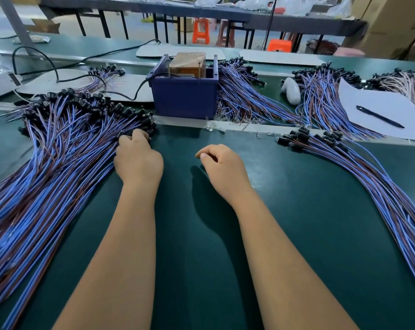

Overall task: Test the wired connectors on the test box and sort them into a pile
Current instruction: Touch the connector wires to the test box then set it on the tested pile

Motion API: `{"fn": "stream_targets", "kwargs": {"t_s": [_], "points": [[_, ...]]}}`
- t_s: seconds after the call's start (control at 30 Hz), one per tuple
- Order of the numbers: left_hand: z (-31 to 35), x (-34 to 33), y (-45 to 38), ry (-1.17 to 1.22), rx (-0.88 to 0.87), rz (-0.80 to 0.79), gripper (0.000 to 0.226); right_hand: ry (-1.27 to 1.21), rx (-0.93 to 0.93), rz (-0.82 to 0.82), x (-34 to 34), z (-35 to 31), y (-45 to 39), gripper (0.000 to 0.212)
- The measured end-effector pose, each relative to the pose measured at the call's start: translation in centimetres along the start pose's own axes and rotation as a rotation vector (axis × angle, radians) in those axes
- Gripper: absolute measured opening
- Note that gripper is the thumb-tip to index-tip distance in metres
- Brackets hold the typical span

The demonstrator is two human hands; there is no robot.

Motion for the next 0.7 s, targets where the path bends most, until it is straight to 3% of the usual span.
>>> {"fn": "stream_targets", "kwargs": {"t_s": [0.2,0.33,0.4,0.5,0.57,0.63,0.7], "points": [[0.3,-0.3,-0.1,-0.043,-0.004,-0.001,0.033,-0.031,0.014,0.02,0.2,-0.3,0.2,0.022],[2.5,1.5,0.8,0.402,-0.151,0.131,0.027,-0.195,0.032,0.135,1.2,-1.0,0.5,0.021],[4.0,2.2,1.5,0.698,-0.208,0.089,0.023,-0.374,-0.01,0.151,1.1,-0.8,0.3,0.023],[6.9,0.4,3.6,1.222,-0.182,-0.301,0.025,-0.679,-0.093,0.059,-0.3,-0.6,0.2,0.028],[9.0,-1.0,5.6,1.416,-0.182,-0.588,0.029,-0.811,-0.115,0.052,-0.4,-0.6,0.2,0.032],[10.3,-2.0,6.9,1.443,-0.188,-0.818,0.033,-0.96,-0.183,0.072,-0.1,0.0,-0.1,0.036],[11.0,-2.7,8.1,1.352,-0.239,-1.026,0.043,-1.127,-0.316,0.045,-0.3,1.0,-0.3,0.058]]}}
Point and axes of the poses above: each hand's wrist, its own y-axis away from the middle knuckle, its own x-axis out of the back of the hand, z = x × y, the point moved 9 cm from there along -y, towards the middle knuckle, and after that the axes turned 5 degrees about x, right-handed, at the moved point
